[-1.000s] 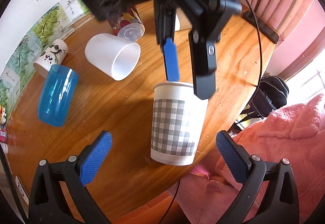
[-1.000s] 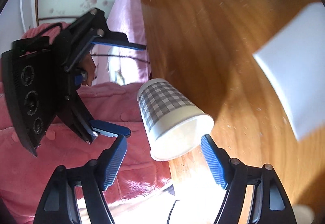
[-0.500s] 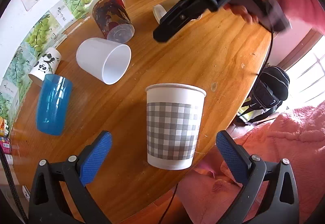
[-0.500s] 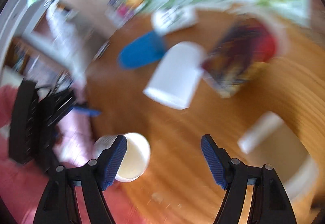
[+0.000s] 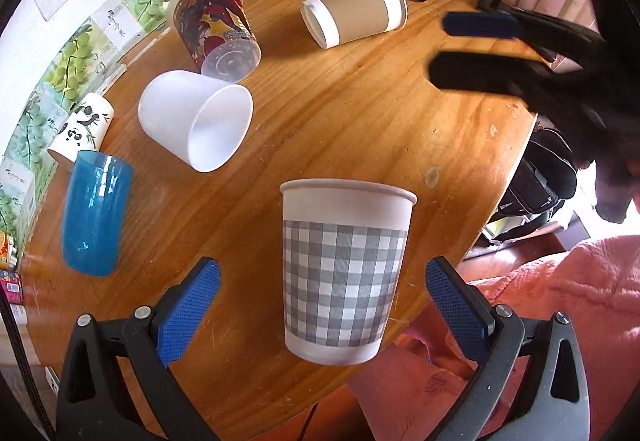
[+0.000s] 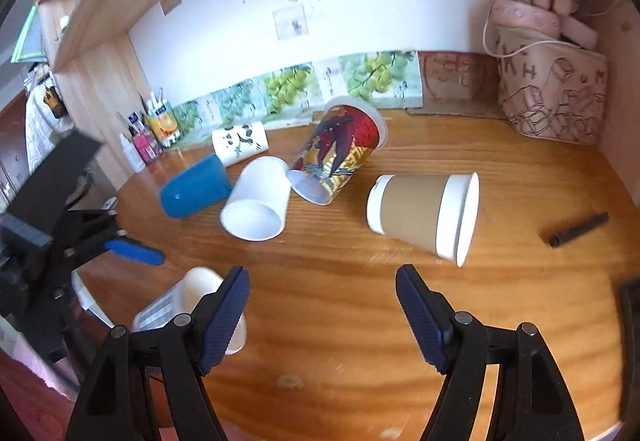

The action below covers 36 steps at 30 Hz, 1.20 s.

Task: Flip cup upright
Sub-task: 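Close the left gripper on the upright cup while the right gripper releases it, then hold the checkered cup upright in the left gripper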

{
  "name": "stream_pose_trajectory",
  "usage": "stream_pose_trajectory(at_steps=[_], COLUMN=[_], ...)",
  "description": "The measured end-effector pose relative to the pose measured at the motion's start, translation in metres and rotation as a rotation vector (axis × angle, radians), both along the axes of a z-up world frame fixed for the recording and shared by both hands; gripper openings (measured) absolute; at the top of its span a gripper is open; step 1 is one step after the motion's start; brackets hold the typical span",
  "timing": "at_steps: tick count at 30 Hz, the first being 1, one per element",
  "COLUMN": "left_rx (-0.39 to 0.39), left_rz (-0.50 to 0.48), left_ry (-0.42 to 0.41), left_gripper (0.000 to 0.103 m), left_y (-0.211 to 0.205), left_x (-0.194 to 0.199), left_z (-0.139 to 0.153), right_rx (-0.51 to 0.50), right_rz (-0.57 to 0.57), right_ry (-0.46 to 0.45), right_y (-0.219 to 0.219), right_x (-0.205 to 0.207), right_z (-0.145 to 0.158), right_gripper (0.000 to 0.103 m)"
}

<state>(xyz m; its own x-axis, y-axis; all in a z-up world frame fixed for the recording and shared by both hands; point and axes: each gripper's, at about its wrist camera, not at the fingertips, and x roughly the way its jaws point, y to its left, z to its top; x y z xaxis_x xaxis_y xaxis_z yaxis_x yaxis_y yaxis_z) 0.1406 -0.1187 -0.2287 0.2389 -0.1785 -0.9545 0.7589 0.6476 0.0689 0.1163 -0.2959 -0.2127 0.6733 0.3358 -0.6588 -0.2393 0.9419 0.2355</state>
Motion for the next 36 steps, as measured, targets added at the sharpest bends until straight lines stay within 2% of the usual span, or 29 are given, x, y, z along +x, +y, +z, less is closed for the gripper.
stream_pose_trajectory(at_steps=[10, 22, 25, 31, 36], left_rx=[0.027, 0.018, 0.012, -0.037, -0.062], left_rz=[-0.055, -0.049, -0.038, 0.012, 0.048], left_ry=[-0.004, 0.028, 0.035, 0.041, -0.017], left_gripper=[0.102, 0.083, 0.075, 0.074, 0.074], left_y=[-0.012, -0.016, -0.014, -0.008, 0.002], left_x=[0.003, 0.016, 0.02, 0.03, 0.043], left_z=[-0.008, -0.013, -0.013, -0.006, 0.005], right_rx=[-0.008, -0.008, 0.001, 0.027, 0.026], right_rz=[-0.069, -0.106, -0.101, -0.097, -0.092], right_ry=[-0.018, 0.017, 0.028, 0.039, 0.038], right_y=[0.003, -0.006, -0.004, -0.004, -0.005], right_x=[-0.026, -0.041, -0.04, -0.035, -0.03], right_z=[-0.001, -0.008, -0.01, -0.01, -0.008], right_gripper=[0.076, 0.076, 0.076, 0.076, 0.076])
